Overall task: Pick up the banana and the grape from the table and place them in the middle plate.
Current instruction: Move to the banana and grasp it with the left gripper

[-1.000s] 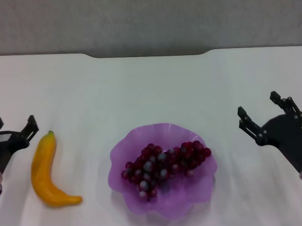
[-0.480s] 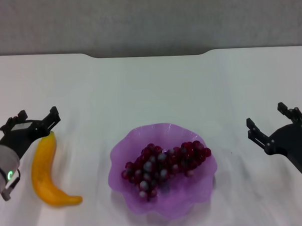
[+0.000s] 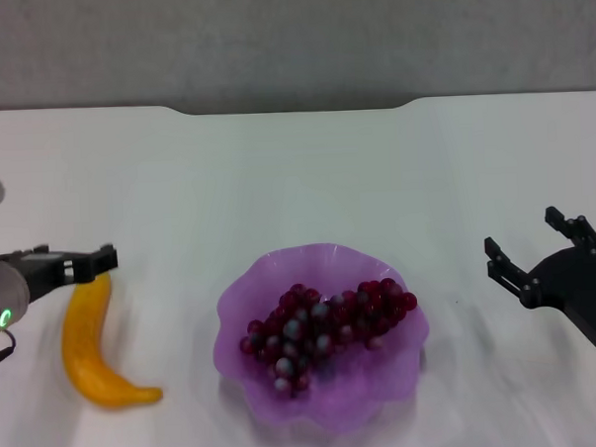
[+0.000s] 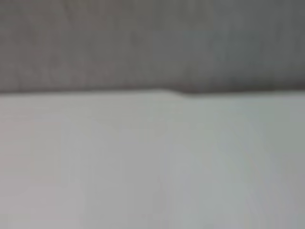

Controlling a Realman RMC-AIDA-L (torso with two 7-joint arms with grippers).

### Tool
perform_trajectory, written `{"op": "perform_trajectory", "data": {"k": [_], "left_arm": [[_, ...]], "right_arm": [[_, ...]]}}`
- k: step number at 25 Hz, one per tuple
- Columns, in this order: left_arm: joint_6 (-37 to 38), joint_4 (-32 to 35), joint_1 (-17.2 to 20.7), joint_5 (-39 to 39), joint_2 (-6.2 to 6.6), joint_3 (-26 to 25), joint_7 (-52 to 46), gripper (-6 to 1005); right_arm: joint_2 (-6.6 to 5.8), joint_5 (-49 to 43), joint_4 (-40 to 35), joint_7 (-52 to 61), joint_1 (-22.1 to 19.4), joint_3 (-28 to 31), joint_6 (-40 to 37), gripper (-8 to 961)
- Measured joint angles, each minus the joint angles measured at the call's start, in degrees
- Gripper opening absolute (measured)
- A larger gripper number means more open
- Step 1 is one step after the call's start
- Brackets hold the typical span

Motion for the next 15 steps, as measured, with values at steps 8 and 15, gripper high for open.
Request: {"op": "perform_trajectory", "data": {"k": [8,15], "left_arm": [[-18.25,-1.21,-5.64,4.07,-0.18,-3.01,-3.59,826],[-20.61,1.78,-7.76,4.99,-0.27,-3.02,-5.8,824]], "right_arm": [[-0.06,0.0,0.2,0.02,0.21,0.02,0.64,884],[-0.02,0.0,0.13,0.02,0.41,0.02,0.64,884]]}}
